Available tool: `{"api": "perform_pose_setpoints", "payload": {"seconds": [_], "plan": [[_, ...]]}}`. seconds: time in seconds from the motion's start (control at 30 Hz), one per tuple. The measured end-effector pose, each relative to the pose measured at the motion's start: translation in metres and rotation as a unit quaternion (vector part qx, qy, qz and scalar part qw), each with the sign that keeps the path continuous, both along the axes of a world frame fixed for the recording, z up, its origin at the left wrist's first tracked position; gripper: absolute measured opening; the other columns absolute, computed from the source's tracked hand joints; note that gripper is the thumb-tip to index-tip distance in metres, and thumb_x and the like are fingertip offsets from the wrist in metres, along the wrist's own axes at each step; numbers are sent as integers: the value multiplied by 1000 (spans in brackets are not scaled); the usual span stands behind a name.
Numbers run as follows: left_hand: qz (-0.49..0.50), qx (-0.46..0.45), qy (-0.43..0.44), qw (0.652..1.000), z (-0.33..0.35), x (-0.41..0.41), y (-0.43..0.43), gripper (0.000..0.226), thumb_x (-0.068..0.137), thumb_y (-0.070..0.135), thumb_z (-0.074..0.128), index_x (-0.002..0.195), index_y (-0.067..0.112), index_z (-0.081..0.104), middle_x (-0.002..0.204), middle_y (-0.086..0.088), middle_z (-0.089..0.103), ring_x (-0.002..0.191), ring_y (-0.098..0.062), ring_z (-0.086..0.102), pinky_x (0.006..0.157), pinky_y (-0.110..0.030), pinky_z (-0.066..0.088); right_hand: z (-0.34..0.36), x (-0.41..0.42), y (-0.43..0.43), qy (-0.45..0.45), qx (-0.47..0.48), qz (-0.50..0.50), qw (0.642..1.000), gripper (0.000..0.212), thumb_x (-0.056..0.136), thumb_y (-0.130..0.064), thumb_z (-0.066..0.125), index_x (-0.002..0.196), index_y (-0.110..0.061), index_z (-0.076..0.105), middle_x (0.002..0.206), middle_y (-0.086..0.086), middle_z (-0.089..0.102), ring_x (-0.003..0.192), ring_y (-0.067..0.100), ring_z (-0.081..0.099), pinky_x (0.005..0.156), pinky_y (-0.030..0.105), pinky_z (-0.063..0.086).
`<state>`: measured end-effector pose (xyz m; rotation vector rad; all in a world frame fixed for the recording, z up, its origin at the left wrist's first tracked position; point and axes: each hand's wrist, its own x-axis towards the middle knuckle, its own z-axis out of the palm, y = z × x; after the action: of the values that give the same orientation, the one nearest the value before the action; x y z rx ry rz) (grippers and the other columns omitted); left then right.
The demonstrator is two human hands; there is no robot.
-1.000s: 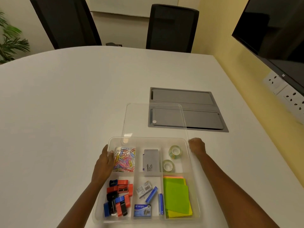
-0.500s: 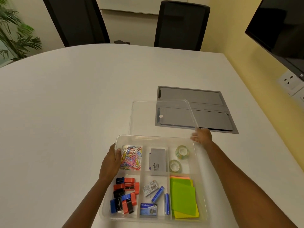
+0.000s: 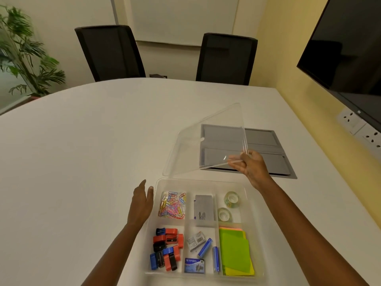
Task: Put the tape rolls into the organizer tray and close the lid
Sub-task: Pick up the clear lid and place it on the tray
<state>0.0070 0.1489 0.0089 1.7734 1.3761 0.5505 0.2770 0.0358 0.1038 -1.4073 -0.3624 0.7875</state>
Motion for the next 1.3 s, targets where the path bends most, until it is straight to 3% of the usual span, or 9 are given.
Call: {"api": "perform_pose_setpoints", "payload": {"seconds": [0.2,0.33,0.57,0.7,0.8,1.07,1.17,1.23,1.3], "plan": [[55,-93,-158,981,30,-2,12,44,98,27,28,136,4,30,142,-21,39,128,-36,39,108,-46,32,14,-15,-40,44,65,-1,997,9,96,-1,38,97,-7,45,72,12,74,61,13,73,55,21,60],[54,-196,-281,938,49,-4,15,50,98,35,22,133,2,33,122,-22,54,105,-36,55,89,-43,44,19,-25,-64,86,81,34,992,16,97,0,34,88,-7,46,63,10,76,61,20,74,53,21,60],[2,-191,-241,951,59,-17,11,34,91,2,46,125,-2,44,81,-7,61,71,-20,58,64,-27,47,10,-32,-91,68,30,63,995,22,99,-4,29,88,-8,48,67,12,77,63,21,74,53,22,60],[-41,-187,-235,953,62,-19,4,28,90,-1,46,118,-2,52,82,-8,60,74,-19,56,66,-26,47,4,-25,-101,5,-59,64,996,20,99,-6,31,110,-2,48,90,13,68,68,19,72,55,24,60],[-40,-176,-269,946,70,-16,0,21,89,-5,47,109,2,52,81,-9,59,73,-21,58,65,-27,48,1,-18,-107,-32,-124,58,990,26,97,-9,40,121,0,48,112,19,59,84,24,61,70,28,52],[-113,-30,-274,955,94,-16,-5,24,87,-9,45,79,12,55,81,-8,63,79,-23,63,72,-26,49,10,-2,-108,108,-75,5,991,72,92,-57,20,137,-3,33,146,30,27,133,43,31,107,48,33],[-153,17,-246,957,100,-16,-12,25,87,-9,46,76,12,55,81,-5,65,77,-7,65,72,-21,46,7,1,-117,211,-22,-10,977,87,88,-65,19,135,8,33,132,38,35,117,45,44,84,42,53],[-171,29,-239,956,100,-17,-14,25,87,-7,47,75,13,55,78,1,68,73,6,65,72,-19,45,0,2,-127,256,0,18,967,91,86,-65,24,125,15,40,105,42,55,89,45,60,57,38,60],[-176,26,-240,954,100,-18,-15,25,87,-6,49,73,13,55,68,8,73,75,5,65,73,-16,45,-9,5,-139,272,8,61,960,82,83,-57,40,112,19,47,76,42,64,65,45,66,52,40,61]]}}
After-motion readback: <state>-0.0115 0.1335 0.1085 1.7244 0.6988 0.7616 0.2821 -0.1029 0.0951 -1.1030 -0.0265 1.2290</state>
